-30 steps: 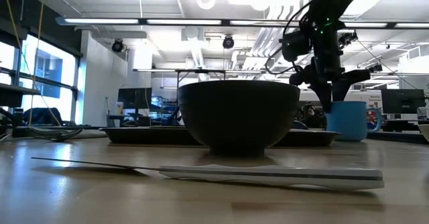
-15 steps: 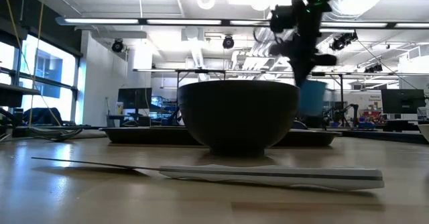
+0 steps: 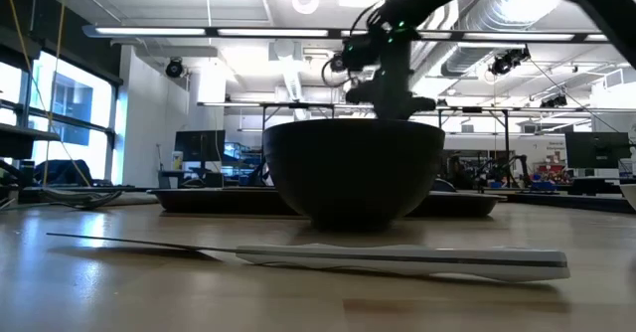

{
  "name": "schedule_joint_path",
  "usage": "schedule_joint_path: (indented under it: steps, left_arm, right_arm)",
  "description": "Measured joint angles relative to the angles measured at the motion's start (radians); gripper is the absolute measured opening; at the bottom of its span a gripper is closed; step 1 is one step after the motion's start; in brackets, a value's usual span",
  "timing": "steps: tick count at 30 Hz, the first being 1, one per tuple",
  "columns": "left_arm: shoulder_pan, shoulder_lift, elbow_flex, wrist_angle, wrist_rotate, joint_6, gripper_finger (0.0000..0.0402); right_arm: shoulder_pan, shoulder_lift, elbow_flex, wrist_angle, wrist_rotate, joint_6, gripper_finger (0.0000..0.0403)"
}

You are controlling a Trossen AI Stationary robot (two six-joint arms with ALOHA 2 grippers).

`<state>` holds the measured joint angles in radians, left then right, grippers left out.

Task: Set up tray
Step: Put the blue cup on the brown tray

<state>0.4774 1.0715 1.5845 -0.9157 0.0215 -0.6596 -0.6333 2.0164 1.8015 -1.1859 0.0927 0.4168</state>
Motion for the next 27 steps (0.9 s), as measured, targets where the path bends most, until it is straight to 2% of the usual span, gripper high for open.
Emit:
schedule_joint_path:
  steps: [7, 10, 12, 17, 27]
  left_arm:
    - [0.0, 0.0, 0.0, 0.0, 0.028, -0.022, 0.0058]
    - [0.0, 0.0, 0.0, -0.001, 0.048, -0.048, 0.0058]
    - [0.0, 0.0, 0.0, -0.001, 0.059, -0.057, 0.0058]
    - [0.0, 0.0, 0.0, -0.002, 0.104, -0.057, 0.0058]
    - [0.0, 0.0, 0.0, -0.003, 0.108, -0.057, 0.0058]
  right_arm:
    - [-0.013, 0.072, 0.034, 0.014, -0.004, -0.022, 0.0001]
    - [-0.025, 0.098, 0.032, 0.035, -0.057, -0.012, 0.0001]
    - [-0.03, 0.101, 0.032, 0.05, -0.076, 0.002, 0.0001]
    - [-0.041, 0.106, 0.032, 0.051, -0.047, 0.002, 0.0001]
    - [-0.046, 0.106, 0.032, 0.045, -0.076, 0.054, 0.0011]
